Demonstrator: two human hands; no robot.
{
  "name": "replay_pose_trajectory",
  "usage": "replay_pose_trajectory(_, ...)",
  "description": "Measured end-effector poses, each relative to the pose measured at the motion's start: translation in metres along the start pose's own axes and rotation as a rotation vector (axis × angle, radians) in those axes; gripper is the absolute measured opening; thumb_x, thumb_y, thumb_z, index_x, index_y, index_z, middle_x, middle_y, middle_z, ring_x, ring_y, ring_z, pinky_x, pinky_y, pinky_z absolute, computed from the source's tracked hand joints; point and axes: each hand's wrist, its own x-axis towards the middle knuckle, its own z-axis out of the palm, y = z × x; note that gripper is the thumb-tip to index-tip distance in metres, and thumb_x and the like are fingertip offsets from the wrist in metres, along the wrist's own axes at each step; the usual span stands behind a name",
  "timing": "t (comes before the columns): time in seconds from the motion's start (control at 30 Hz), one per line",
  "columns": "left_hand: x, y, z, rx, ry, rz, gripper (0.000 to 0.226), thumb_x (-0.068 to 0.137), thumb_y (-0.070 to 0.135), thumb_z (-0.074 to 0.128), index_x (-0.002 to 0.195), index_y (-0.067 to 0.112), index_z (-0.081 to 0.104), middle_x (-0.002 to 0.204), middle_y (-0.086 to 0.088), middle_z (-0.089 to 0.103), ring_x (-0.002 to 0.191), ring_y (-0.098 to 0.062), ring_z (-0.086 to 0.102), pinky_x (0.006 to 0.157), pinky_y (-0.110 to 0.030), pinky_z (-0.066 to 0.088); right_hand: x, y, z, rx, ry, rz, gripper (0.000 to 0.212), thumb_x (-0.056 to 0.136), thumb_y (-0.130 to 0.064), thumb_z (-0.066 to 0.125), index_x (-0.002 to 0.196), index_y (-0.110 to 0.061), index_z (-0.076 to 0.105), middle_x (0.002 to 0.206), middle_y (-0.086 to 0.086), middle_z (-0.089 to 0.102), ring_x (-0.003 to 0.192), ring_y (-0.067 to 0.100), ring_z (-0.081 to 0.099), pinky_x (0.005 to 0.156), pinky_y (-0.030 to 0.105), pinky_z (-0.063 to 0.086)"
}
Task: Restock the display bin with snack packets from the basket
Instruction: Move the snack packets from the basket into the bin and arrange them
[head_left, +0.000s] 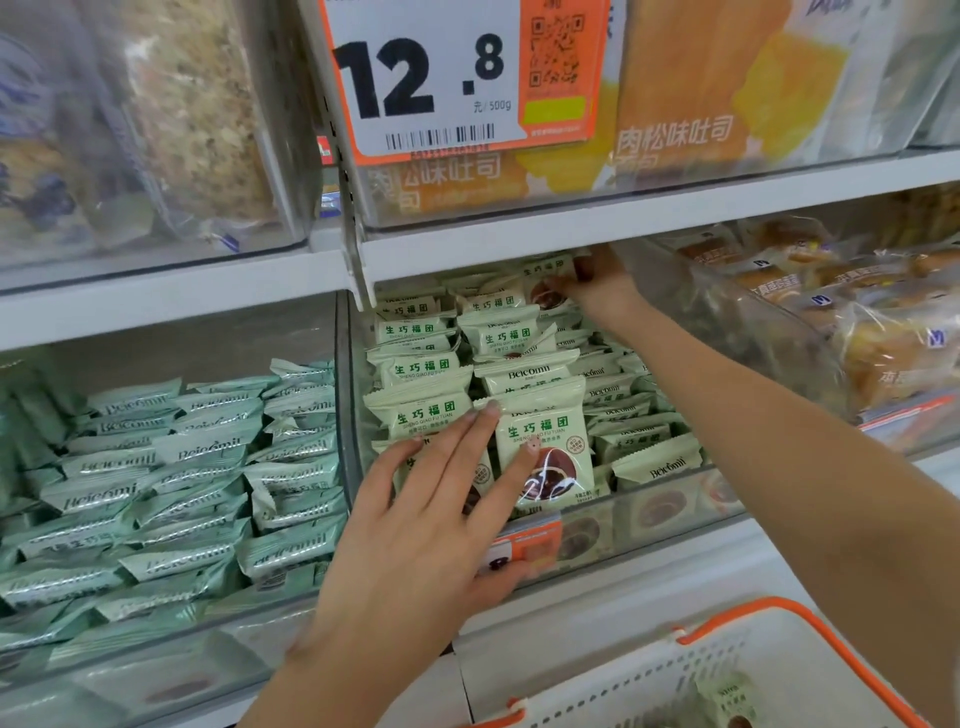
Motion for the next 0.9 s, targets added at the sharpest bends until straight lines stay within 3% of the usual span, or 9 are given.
replay_pose_trajectory(0.13,0.001,0.0,0.001,0.011,0.004,-0.003,0.068,0.083,0.061,0.037,0.137,0.021,0.048,0.147,-0.014,0.04,0.13,-0.026,0.038,0.102,-0.044,0.027,-0.002,0.005,0.006,0.078,0.018,-0.037,0.038,0.082,-0.008,0.07,0.115,-0.007,0.049,0.115,0.007,0.062,0.1,0.018,0.061,0.065,0.01,0.05)
replay_pose_trajectory(0.27,0.001,0.001,0.001,0.008,0.012,-0.004,0.067,0.084,0.061,0.036,0.136,0.021,0.05,0.147,-0.014,0.041,0.129,-0.026,0.039,0.102,-0.044,0.027,-0.003,0.005,0.005,0.069,0.058,-0.079,0.038,0.082,-0.009,0.071,0.115,-0.006,0.052,0.113,0.008,0.062,0.102,0.021,0.059,0.082,0.023,0.049)
replay_pose_trajectory(0.43,0.001,0.001,0.0,-0.005,0.028,-0.01,0.066,0.085,0.061,0.035,0.134,0.021,0.051,0.145,-0.013,0.043,0.128,-0.026,0.039,0.101,-0.044,0.028,-0.005,0.005,0.014,-0.043,0.029,-0.147,0.035,0.081,-0.003,0.07,0.114,-0.006,0.055,0.106,0.004,0.056,0.089,0.022,0.061,0.064,0.003,0.045)
replay_pose_trajectory(0.47,0.001,0.001,0.0,-0.004,0.031,-0.009,0.066,0.084,0.061,0.035,0.134,0.021,0.051,0.145,-0.013,0.043,0.128,-0.026,0.039,0.101,-0.044,0.028,-0.004,0.006,0.014,-0.091,0.045,-0.159,0.037,0.081,-0.005,0.071,0.114,-0.008,0.057,0.108,0.005,0.054,0.092,0.021,0.059,0.07,0.004,0.045)
replay_pose_trajectory(0.57,0.001,0.001,0.001,-0.001,0.045,-0.005,0.066,0.085,0.062,0.037,0.134,0.021,0.052,0.145,-0.013,0.043,0.128,-0.025,0.04,0.101,-0.043,0.028,-0.003,0.007,0.014,-0.136,0.082,-0.133,0.044,0.076,-0.013,0.077,0.116,-0.014,0.059,0.116,0.013,0.053,0.102,0.028,0.058,0.092,0.026,0.047)
replay_pose_trajectory(0.73,0.001,0.001,0.001,-0.014,0.051,-0.004,0.067,0.086,0.064,0.035,0.135,0.021,0.052,0.145,-0.013,0.043,0.128,-0.025,0.04,0.101,-0.043,0.028,-0.012,-0.005,0.013,-0.177,0.115,-0.048,0.065,0.076,-0.022,0.078,0.129,-0.005,0.044,0.125,0.018,0.049,0.113,0.029,0.051,0.088,0.025,0.039)
replay_pose_trajectory(0.83,0.0,-0.001,0.001,-0.045,0.035,-0.002,0.068,0.086,0.064,0.034,0.136,0.021,0.05,0.146,-0.013,0.043,0.13,-0.026,0.041,0.102,-0.043,0.027,-0.038,-0.023,-0.007,-0.193,0.208,-0.067,0.054,0.085,-0.021,0.07,0.127,0.0,0.043,0.128,0.016,0.048,0.118,0.027,0.048,0.087,0.02,0.036)
replay_pose_trajectory(0.9,0.0,-0.001,-0.001,-0.064,0.036,-0.007,0.069,0.085,0.065,0.037,0.138,0.022,0.049,0.147,-0.012,0.041,0.131,-0.026,0.042,0.104,-0.044,0.026,-0.068,-0.031,-0.029,-0.188,0.293,-0.123,0.043,0.089,-0.014,0.063,0.126,-0.003,0.044,0.127,0.016,0.048,0.118,0.028,0.048,0.094,0.026,0.04)
